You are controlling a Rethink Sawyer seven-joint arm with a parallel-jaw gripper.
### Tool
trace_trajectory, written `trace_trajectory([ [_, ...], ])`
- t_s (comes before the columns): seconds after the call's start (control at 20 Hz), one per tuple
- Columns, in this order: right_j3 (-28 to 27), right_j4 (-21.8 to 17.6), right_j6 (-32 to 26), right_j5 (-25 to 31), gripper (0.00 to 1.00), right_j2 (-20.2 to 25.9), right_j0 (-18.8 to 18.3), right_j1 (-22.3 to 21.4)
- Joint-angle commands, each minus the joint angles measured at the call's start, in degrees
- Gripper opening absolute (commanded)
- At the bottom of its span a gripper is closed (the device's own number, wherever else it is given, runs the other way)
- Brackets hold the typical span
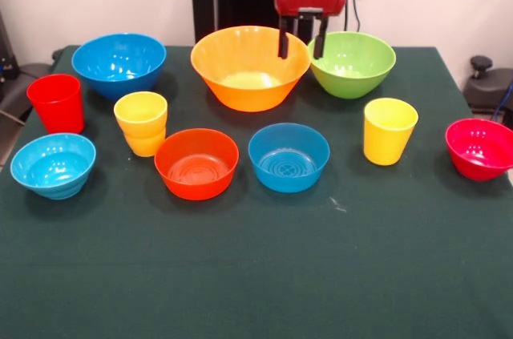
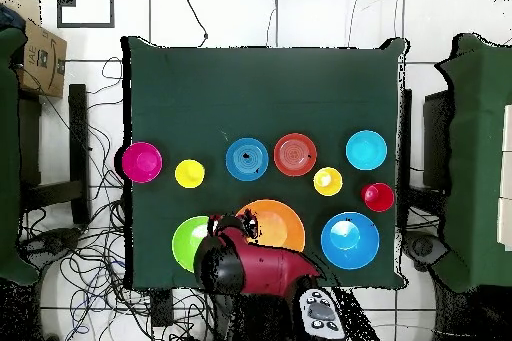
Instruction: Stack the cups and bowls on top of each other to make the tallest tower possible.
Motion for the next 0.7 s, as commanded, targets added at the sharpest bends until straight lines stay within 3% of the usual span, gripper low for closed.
trace_trajectory([
  [0.05,2.92,-2.25,7.1,5.68,1.0,4.58,-1.85,-4.04],
  [0.4,1.54,-0.32,6.29,10.98,1.0,4.49,-1.39,-7.82],
  [0.55,-3.33,0.84,5.05,15.66,1.0,2.8,1.25,-8.88],
  [0.7,-7.0,1.37,5.09,18.1,1.0,2.5,2.21,-7.22],
])
